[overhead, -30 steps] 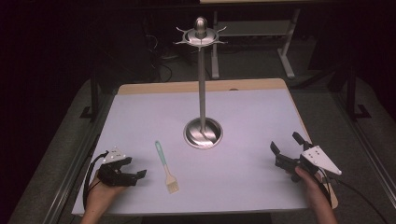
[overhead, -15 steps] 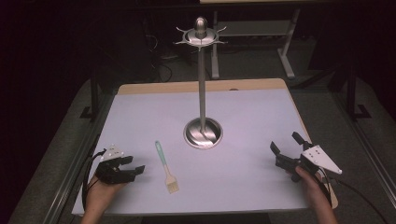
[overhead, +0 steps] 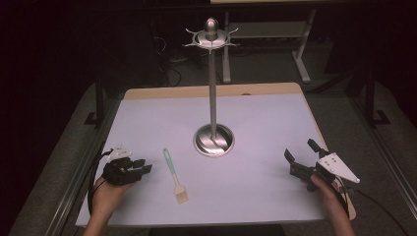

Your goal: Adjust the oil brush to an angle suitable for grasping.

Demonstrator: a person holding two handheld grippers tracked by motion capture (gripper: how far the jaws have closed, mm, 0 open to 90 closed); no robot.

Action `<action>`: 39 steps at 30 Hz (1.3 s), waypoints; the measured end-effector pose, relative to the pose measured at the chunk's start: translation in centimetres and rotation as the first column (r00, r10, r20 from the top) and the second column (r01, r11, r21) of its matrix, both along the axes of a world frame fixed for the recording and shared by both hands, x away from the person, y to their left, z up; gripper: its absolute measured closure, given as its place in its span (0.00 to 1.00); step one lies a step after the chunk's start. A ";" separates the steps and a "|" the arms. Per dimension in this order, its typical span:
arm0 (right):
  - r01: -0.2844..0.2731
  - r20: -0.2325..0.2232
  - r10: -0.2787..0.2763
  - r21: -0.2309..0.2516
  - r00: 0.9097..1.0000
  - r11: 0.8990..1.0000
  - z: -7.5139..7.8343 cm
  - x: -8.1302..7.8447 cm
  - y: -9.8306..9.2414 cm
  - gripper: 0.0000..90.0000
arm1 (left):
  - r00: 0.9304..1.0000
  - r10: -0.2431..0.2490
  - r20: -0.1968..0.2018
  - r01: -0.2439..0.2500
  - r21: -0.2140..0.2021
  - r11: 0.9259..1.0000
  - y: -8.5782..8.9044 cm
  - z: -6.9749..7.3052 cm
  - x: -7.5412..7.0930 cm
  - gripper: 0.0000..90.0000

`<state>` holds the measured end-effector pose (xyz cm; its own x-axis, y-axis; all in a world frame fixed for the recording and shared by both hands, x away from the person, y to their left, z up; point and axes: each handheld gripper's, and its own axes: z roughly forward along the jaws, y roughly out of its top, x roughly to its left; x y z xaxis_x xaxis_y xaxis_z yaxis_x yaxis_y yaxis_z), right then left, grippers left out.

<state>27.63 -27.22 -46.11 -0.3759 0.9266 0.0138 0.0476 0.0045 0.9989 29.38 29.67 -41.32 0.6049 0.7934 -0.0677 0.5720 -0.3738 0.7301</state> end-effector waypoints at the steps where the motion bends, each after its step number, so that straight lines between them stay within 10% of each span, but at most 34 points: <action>1: 0.000 0.000 0.000 0.000 1.000 1.000 0.0 0.0 0.0 0.12 | 1.000 0.005 -0.003 -0.005 -0.001 1.000 -0.2 0.1 0.2 0.67; 22: -0.003 -0.001 0.003 0.009 1.000 1.000 0.0 0.0 -0.1 0.12 | 1.000 -0.013 -0.026 0.015 0.057 0.998 -3.9 -0.3 5.4 0.98; 39: -0.007 -0.001 0.007 0.005 1.000 1.000 0.0 0.0 0.0 0.12 | 0.999 0.035 -0.030 -0.033 0.057 0.998 -4.3 -2.2 6.4 1.00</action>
<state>27.62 -27.27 -46.11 -0.3819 0.9240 0.0191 0.0489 -0.0004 0.9988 35.77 25.38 -43.54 0.5759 0.8166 -0.0401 0.6068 -0.3940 0.6904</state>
